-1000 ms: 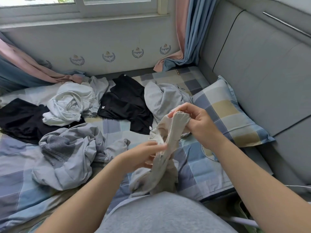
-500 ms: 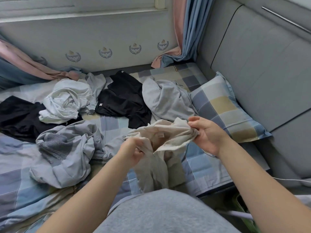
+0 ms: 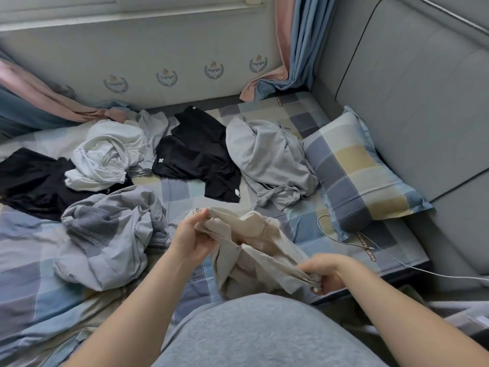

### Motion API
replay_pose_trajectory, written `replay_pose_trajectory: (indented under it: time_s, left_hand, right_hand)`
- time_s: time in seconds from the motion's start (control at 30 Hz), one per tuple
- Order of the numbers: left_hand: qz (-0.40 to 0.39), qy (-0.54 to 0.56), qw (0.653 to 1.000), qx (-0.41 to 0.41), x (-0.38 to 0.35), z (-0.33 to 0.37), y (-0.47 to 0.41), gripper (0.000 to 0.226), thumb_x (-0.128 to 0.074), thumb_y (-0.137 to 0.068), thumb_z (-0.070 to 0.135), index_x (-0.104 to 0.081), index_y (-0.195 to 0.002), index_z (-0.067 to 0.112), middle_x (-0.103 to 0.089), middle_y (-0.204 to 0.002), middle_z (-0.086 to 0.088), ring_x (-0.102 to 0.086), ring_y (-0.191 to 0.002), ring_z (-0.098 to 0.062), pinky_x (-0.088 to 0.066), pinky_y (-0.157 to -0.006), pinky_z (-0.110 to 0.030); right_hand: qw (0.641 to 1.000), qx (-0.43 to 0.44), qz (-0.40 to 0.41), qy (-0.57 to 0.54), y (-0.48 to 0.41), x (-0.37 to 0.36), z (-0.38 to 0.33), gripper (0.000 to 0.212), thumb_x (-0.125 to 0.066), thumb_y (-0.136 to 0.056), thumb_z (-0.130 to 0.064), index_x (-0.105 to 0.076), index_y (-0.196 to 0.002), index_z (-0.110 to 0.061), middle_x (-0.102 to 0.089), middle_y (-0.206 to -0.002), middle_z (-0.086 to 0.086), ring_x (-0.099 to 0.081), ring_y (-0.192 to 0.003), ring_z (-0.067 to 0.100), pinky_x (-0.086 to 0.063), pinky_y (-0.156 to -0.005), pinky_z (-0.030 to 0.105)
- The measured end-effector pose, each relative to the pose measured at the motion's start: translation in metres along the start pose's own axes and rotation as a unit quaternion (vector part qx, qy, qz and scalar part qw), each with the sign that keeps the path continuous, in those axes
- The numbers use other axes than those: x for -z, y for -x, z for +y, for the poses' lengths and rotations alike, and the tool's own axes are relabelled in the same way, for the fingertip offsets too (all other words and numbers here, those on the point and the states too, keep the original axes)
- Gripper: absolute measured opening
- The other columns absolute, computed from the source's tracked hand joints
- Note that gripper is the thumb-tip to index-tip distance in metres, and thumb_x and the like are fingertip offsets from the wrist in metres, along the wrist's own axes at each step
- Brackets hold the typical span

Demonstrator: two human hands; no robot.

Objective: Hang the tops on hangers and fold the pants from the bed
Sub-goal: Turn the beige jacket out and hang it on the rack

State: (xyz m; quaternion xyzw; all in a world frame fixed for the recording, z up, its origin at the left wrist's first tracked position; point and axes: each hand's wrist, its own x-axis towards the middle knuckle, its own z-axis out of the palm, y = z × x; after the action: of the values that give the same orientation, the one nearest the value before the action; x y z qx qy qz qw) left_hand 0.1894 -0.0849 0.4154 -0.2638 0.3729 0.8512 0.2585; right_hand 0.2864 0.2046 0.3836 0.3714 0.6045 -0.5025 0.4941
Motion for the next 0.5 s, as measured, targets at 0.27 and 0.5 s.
replay_pose_trajectory:
  time_s: [0.27, 0.5]
  left_hand:
    - [0.102, -0.003, 0.995, 0.017, 0.013, 0.024, -0.004, 0.032, -0.052, -0.072, 0.001, -0.059, -0.104, 0.002, -0.064, -0.1, -0.014, -0.063, -0.089, -0.028, -0.054, -0.076, -0.042]
    - [0.078, 0.012, 0.996, 0.043, 0.03, 0.016, -0.003, 0.047, -0.036, -0.069, -0.01, -0.057, -0.111, -0.007, -0.074, -0.084, -0.023, -0.074, -0.07, -0.037, -0.06, -0.052, -0.044]
  right_hand:
    - [0.96, 0.173, 0.096, -0.198, -0.008, 0.01, -0.013, 0.022, -0.048, -0.1, 0.0, -0.063, -0.115, -0.005, -0.07, -0.1, 0.018, -0.066, -0.083, 0.028, -0.056, -0.07, 0.042]
    - [0.811, 0.25, -0.028, -0.528, 0.006, 0.027, -0.021, 0.03, -0.045, -0.098, -0.016, -0.067, -0.11, 0.001, -0.074, -0.101, 0.022, -0.076, -0.083, 0.03, -0.063, -0.065, 0.04]
